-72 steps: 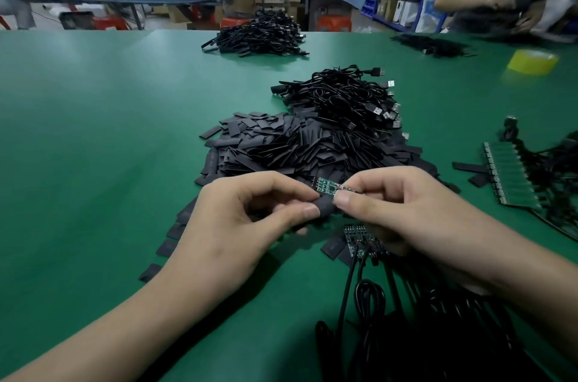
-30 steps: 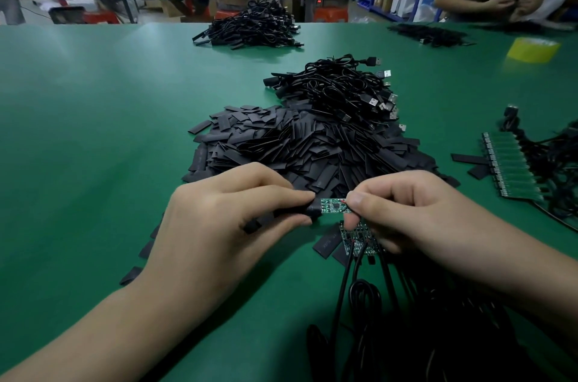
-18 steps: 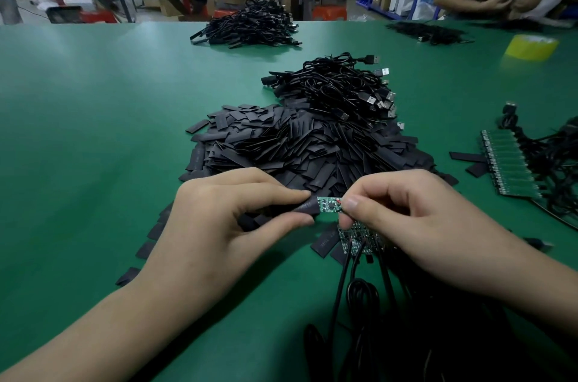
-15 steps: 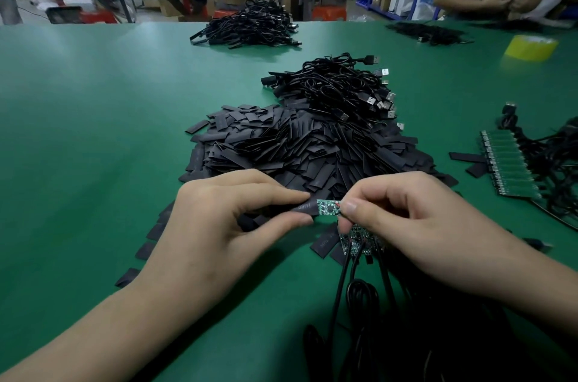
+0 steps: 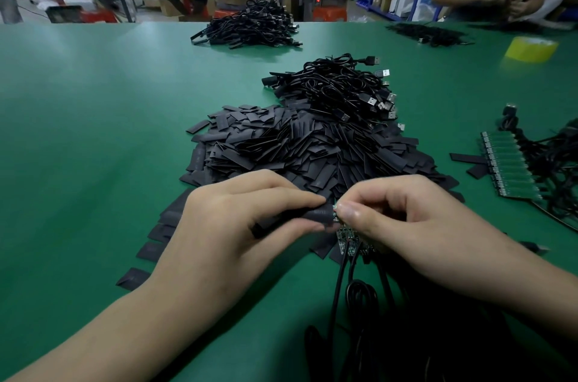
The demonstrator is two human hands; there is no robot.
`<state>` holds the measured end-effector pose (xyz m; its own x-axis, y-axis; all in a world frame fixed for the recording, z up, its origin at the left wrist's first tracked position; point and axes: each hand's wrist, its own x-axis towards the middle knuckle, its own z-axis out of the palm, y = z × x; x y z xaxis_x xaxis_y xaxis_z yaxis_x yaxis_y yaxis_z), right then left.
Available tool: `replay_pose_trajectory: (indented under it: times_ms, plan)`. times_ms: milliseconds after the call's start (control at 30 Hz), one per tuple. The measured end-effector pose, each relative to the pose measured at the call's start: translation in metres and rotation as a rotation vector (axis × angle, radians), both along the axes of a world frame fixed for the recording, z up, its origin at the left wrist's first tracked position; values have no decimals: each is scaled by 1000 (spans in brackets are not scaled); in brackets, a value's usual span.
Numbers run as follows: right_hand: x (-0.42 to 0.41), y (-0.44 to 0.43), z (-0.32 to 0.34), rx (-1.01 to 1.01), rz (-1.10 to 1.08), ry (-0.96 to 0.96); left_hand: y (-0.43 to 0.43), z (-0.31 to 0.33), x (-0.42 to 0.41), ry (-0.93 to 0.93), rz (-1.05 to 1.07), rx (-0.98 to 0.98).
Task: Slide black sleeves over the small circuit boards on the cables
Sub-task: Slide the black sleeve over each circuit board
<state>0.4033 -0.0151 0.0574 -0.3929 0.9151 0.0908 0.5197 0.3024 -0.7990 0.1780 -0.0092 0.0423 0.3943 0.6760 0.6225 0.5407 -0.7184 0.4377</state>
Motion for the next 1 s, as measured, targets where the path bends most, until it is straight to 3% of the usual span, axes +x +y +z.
replay_pose_trajectory:
  times_ms: [133,300,467,800,1000]
  plan:
    - [3,-1,1,89,-40,140,3,0,0,-89,39,-77]
    - [1,-5,0,342,-73,27,3,-1,1,-205,22,-180]
    - [-2,-7,0,404,-71,5,3,-3,3,-229,1,-209]
    - [-7,-9,-2,431,-106,-15,1,-3,5,-217,-11,-210]
    - [-7,-8,0,260,-85,86,1,0,4,-217,14,-147]
